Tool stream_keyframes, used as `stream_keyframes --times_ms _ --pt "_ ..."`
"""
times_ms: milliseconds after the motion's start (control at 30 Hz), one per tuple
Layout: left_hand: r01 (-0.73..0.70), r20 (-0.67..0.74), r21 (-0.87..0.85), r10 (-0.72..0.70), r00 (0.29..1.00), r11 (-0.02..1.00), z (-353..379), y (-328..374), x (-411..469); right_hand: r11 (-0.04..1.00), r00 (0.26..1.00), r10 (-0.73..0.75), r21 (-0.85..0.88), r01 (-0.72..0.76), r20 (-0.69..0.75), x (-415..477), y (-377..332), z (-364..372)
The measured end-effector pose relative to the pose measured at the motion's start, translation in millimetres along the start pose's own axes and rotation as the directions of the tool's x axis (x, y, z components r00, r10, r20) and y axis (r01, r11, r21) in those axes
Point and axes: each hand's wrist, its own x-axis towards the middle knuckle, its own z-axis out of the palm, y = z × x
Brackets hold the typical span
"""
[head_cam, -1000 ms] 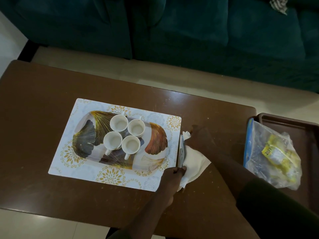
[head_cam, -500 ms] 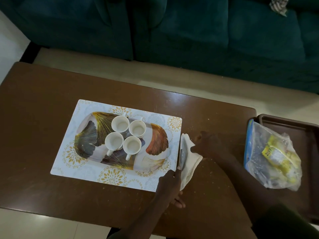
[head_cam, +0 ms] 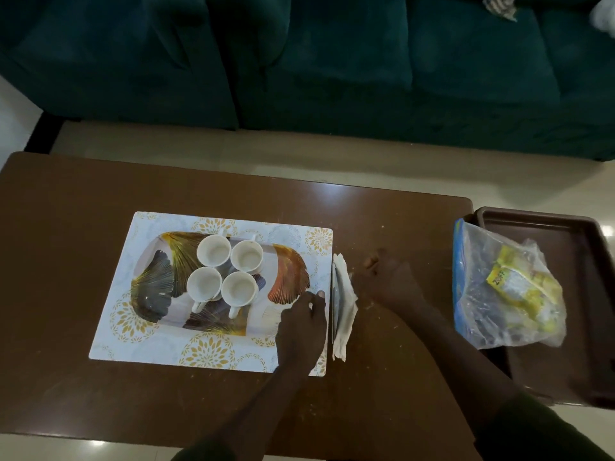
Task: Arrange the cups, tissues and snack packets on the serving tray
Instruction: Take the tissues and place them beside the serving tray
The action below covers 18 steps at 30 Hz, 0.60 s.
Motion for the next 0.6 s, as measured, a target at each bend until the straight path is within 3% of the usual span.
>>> stream_keyframes --times_ms 67,200,367,600 --pt "-0.083 -0.051 -0.085 0.079 0.996 0.993 -0.7 12.1 10.0 0.999 0.995 -0.015 -0.044 0.011 -0.1 -0.6 4.8 -18.0" --pt "-0.201 -0.131 -0.046 0.194 0.972 0.978 5.8 40.0 32.2 0.989 0.979 -0.036 -0.147 0.007 -0.198 -2.2 20.2 -49.6" --pt "-0.372 -0.213 -0.008 0.362 0.908 0.928 36.0 86.0 38.8 0.996 0.96 -0.048 -0.085 0.025 -0.275 -7.5 54.9 -83.7" --pt "-0.559 -0.107 0.053 0.561 0.821 0.828 102.1 140.4 22.3 0.997 0.905 0.026 -0.049 -0.052 -0.425 -20.0 139.4 -142.3"
